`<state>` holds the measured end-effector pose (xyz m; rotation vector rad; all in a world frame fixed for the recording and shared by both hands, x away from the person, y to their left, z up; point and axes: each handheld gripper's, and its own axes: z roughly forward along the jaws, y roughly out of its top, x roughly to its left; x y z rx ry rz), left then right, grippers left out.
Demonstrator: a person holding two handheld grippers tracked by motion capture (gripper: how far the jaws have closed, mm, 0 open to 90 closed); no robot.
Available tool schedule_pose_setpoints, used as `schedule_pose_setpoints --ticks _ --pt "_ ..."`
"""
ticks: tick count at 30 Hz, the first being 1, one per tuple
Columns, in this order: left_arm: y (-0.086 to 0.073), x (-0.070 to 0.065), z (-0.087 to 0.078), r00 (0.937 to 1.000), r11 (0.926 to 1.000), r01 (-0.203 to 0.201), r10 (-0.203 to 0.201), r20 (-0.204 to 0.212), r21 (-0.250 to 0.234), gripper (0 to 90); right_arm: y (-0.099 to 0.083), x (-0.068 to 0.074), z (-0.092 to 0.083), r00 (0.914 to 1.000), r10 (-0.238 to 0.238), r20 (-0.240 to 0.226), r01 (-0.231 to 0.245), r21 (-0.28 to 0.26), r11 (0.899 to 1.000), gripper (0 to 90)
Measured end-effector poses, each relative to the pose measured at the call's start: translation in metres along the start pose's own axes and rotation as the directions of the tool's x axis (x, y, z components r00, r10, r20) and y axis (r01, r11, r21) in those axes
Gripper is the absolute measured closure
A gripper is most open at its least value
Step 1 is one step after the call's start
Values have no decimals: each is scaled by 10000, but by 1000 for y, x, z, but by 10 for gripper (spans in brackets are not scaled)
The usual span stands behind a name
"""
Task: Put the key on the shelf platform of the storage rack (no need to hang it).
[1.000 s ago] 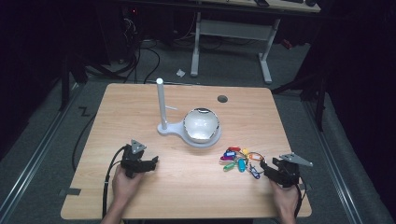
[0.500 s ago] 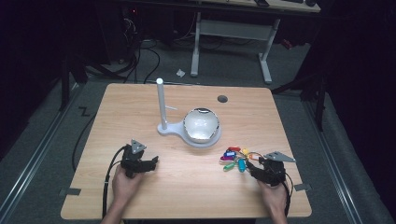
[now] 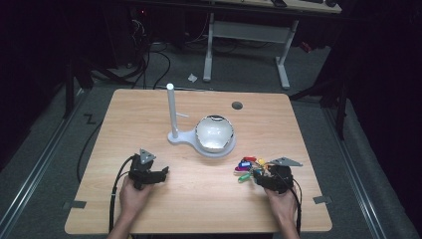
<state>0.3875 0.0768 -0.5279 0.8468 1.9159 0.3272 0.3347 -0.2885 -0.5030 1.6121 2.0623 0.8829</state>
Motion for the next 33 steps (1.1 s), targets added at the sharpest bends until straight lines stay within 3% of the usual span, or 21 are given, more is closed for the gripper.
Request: schedule_pose_setpoints --ticks 5,9,13,15,19,27,30,33 --pt "0 0 0 10000 10000 2 -2 0 1 211 0 2 12 10000 -54 79 52 307 9995 324" --pt "0 0 0 10000 10000 3 -3 -3 -1 211 1 4 16 9991 -318 276 312 238 9992 339" --pt "0 0 0 10000 10000 11 -11 -7 -1 211 0 8 16 9953 -725 646 716 160 9973 453" --pt "0 0 0 10000 10000 2 -2 1 1 211 -1 8 16 9952 -791 583 786 108 9968 505" --pt "0 0 0 10000 10000 1 -1 -1 2 211 0 8 15 9932 -1109 366 1108 65 9938 698" --pt "0 0 0 10000 10000 3 -3 -3 2 211 -1 8 12 9918 -1279 -64 1279 -21 9918 758" --pt "0 0 0 10000 10000 -1 1 1 4 211 0 8 8 9909 -1332 -194 1329 -169 9910 828" --pt "0 0 0 10000 10000 2 -2 -2 2 211 0 7 5 9912 -1299 -267 1292 -249 9913 830"
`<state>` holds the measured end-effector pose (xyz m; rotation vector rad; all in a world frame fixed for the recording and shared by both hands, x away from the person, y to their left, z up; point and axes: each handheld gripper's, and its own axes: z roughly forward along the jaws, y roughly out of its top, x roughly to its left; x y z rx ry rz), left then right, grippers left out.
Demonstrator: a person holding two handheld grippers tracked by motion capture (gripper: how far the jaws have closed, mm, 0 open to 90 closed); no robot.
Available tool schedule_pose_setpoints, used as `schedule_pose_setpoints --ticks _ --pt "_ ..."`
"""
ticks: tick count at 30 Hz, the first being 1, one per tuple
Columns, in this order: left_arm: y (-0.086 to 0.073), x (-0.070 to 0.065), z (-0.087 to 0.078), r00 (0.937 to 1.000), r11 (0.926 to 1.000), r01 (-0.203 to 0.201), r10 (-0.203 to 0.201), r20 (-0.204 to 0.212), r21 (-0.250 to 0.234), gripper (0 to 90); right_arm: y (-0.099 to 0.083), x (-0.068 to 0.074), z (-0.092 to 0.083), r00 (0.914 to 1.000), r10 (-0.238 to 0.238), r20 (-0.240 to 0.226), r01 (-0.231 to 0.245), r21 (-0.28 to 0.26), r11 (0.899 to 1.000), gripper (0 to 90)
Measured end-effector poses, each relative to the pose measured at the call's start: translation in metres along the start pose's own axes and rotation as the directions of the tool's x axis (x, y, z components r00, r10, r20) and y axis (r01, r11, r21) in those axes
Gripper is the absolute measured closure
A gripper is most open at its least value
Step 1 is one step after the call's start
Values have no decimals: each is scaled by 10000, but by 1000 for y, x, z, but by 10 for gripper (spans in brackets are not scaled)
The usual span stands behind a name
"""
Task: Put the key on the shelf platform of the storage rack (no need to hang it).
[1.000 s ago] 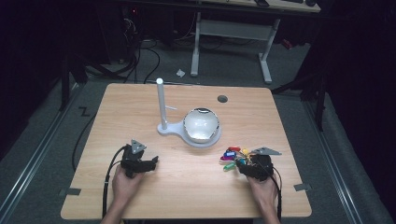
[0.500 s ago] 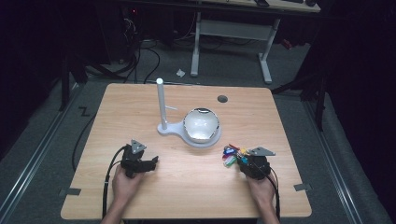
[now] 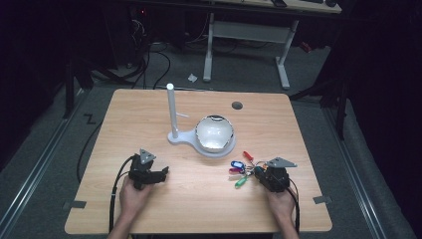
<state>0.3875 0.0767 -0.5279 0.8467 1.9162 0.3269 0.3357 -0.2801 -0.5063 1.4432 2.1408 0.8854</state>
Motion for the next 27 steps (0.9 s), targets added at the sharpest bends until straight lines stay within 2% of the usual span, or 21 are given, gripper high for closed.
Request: schedule_pose_setpoints --ticks 2,9,12,18,27 --pt "0 0 0 10000 10000 2 -2 1 1 211 0 1 -2 9999 -126 17 126 -66 9999 831" --pt "0 0 0 10000 10000 0 0 0 2 211 6 -2 -16 9998 -70 -170 61 -506 9987 833" --pt "0 0 0 10000 10000 0 0 3 -2 211 13 -4 -26 9998 -76 -202 59 -827 9966 834" --pt "0 0 0 10000 10000 8 -8 -2 0 211 25 -4 -39 9991 -353 -234 326 -1093 9935 837" --pt "0 0 0 10000 10000 25 -25 -3 4 211 46 -4 -61 9980 -536 -333 473 -1664 9849 850"
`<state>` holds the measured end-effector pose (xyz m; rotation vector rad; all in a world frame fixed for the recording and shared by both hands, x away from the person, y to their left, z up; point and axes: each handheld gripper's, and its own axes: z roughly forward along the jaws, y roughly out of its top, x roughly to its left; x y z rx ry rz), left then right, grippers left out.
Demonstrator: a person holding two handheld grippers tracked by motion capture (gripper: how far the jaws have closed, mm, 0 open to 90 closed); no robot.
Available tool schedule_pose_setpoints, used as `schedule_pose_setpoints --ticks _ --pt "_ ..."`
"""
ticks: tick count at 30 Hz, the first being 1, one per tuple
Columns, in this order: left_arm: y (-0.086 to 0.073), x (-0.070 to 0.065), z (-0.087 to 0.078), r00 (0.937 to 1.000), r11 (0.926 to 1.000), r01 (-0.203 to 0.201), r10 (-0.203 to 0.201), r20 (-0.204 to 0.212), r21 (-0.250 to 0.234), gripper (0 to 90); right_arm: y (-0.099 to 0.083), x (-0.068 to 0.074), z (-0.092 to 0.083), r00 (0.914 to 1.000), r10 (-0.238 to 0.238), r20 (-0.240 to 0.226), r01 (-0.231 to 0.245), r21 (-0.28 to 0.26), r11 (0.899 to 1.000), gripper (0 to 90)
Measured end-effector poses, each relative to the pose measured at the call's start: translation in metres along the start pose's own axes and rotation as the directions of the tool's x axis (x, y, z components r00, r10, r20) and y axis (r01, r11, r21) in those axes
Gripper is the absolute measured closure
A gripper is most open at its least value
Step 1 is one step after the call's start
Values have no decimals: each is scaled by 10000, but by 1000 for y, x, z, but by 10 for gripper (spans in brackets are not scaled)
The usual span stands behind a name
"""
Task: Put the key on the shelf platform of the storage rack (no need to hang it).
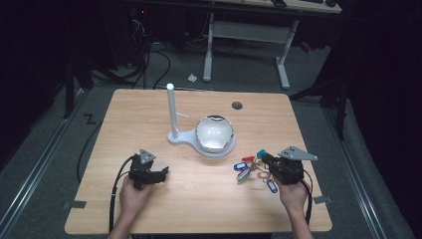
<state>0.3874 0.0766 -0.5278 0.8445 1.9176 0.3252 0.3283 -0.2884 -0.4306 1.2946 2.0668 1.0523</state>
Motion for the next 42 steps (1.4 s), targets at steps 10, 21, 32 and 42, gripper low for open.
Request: schedule_pose_setpoints --ticks 10,21,32,42 --pt "0 0 0 10000 10000 -18 18 8 5 210 24 -1 -16 9994 -202 -297 186 -525 9984 867" --pt "0 0 0 10000 10000 -31 31 12 1 210 53 -1 -31 9976 -531 -449 482 -1042 9934 867" --pt "0 0 0 10000 10000 -28 28 12 8 210 86 3 -43 9936 -829 -769 697 -1603 9846 867" --pt "0 1 0 10000 10000 -78 78 35 26 210 124 12 -46 9851 -1269 -1161 1034 -1895 9764 868"
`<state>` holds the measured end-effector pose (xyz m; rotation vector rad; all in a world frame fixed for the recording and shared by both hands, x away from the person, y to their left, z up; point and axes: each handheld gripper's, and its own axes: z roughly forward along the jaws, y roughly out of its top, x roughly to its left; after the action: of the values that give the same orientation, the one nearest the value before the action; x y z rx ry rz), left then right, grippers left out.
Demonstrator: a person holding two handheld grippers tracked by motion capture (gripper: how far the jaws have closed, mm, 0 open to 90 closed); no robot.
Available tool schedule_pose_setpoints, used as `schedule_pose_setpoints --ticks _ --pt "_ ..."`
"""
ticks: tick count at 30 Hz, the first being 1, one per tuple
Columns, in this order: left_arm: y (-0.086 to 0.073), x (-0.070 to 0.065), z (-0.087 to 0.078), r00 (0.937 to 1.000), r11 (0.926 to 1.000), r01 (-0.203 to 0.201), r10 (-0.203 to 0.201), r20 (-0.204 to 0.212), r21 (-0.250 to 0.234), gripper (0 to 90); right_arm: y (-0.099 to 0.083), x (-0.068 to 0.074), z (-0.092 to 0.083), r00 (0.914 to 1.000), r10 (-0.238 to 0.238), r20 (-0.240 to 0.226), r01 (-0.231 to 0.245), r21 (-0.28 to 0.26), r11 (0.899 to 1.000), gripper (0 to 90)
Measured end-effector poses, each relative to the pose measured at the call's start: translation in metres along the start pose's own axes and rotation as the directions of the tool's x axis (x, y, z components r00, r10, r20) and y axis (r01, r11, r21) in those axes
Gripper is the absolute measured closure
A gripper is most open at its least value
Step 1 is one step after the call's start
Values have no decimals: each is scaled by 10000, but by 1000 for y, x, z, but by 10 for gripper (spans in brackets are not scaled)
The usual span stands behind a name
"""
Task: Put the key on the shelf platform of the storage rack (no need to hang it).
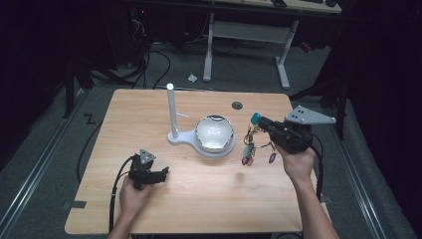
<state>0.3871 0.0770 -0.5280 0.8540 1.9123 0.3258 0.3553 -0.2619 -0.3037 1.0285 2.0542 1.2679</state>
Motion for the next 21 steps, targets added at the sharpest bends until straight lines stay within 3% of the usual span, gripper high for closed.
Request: schedule_pose_setpoints --ticks 13,21 --pt "0 0 0 10000 10000 8 -8 -7 -5 210 40 8 26 9978 -280 -609 272 -129 9995 867" --pt "0 0 0 10000 10000 -1 1 -5 -5 210 55 13 43 9946 -204 -1018 179 -254 9995 867"
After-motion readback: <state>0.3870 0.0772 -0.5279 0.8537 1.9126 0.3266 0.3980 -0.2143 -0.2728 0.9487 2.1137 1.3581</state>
